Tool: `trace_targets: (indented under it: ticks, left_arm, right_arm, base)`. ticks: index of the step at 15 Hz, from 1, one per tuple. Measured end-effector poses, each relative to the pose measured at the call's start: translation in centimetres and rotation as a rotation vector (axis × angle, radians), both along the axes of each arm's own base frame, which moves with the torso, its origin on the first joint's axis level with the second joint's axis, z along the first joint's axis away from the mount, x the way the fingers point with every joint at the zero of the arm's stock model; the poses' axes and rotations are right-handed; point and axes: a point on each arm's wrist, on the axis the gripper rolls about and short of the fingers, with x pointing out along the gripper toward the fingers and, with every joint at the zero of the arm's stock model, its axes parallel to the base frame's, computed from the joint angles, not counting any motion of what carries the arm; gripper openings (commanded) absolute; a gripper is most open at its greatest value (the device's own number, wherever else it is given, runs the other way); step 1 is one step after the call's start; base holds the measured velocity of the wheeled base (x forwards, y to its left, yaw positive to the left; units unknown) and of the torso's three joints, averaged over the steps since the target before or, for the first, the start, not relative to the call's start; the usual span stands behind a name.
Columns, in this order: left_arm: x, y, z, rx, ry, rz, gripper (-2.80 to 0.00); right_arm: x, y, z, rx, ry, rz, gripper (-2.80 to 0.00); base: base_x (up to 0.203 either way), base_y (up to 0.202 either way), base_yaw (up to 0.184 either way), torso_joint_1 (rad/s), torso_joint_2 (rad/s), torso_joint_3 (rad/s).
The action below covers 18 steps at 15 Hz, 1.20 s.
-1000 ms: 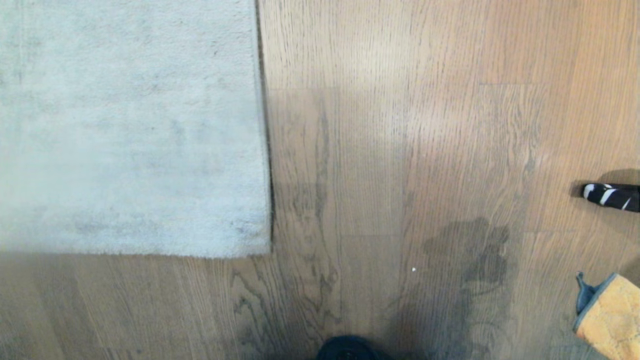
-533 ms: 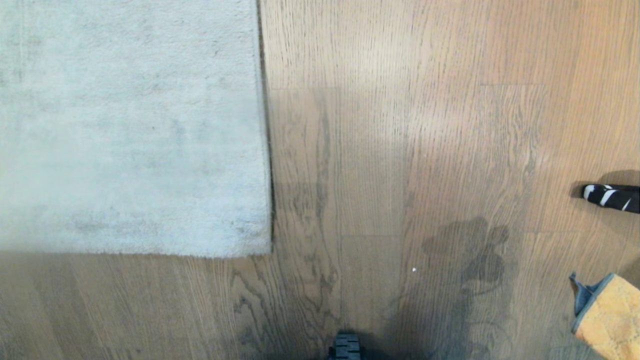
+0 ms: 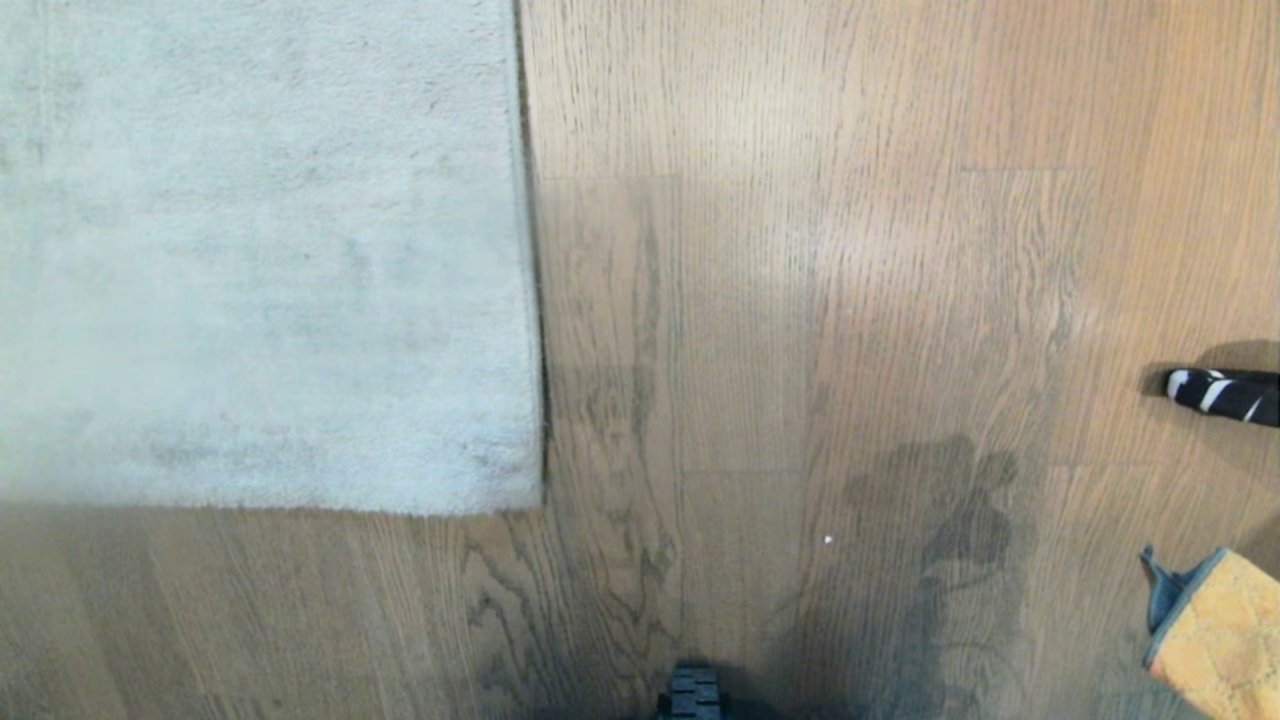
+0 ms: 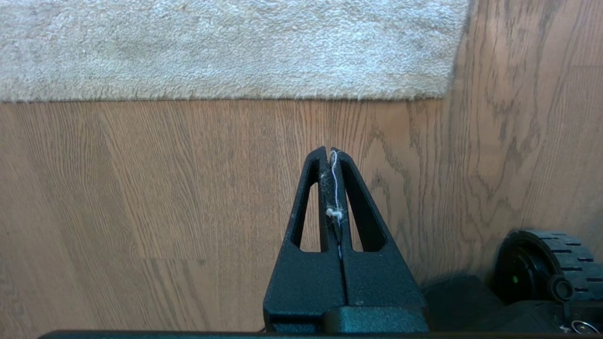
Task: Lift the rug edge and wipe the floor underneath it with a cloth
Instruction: Put down the rag
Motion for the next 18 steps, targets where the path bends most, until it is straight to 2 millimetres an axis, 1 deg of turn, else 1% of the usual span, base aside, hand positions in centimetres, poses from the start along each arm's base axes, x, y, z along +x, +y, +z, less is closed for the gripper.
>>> trace_targets:
  ticks: [4,6,9,12,15,18]
  left_arm:
    - [0.0,0.0,0.0,0.0,0.0,0.0,-2.8]
    - [0.0,0.0,0.0,0.0,0.0,0.0,-2.8]
    - [0.0,0.0,0.0,0.0,0.0,0.0,-2.8]
    - [0.0,0.0,0.0,0.0,0.0,0.0,-2.8]
    - [0.0,0.0,0.0,0.0,0.0,0.0,-2.8]
    - [0.0,0.0,0.0,0.0,0.0,0.0,-2.8]
  right_arm:
    - [0.0,0.1,-0.1,0.0,0.012,0.026,-2.8]
    - [0.0,0.1,0.1,-0.028,0.015,0.035,-2.8]
    - [-0.3,0.3,1.7,-0.047,0.041,0.139,-2.8]
    - [0.5,0.5,4.3,0.014,0.099,0.218,-2.8]
    - [3.0,0.5,7.6,0.067,0.158,0.254,-2.8]
    - [7.3,0.9,10.2,0.088,0.196,0.322,-2.8]
  base:
    - [0.0,0.0,0.0,0.0,0.0,0.0]
    - [0.0,0.0,0.0,0.0,0.0,0.0]
    - [0.0,0.0,0.0,0.0,0.0,0.0]
    - [0.0,0.0,0.0,0.0,0.0,0.0]
    - [0.0,0.0,0.0,0.0,0.0,0.0]
    - [0.0,0.0,0.0,0.0,0.0,0.0]
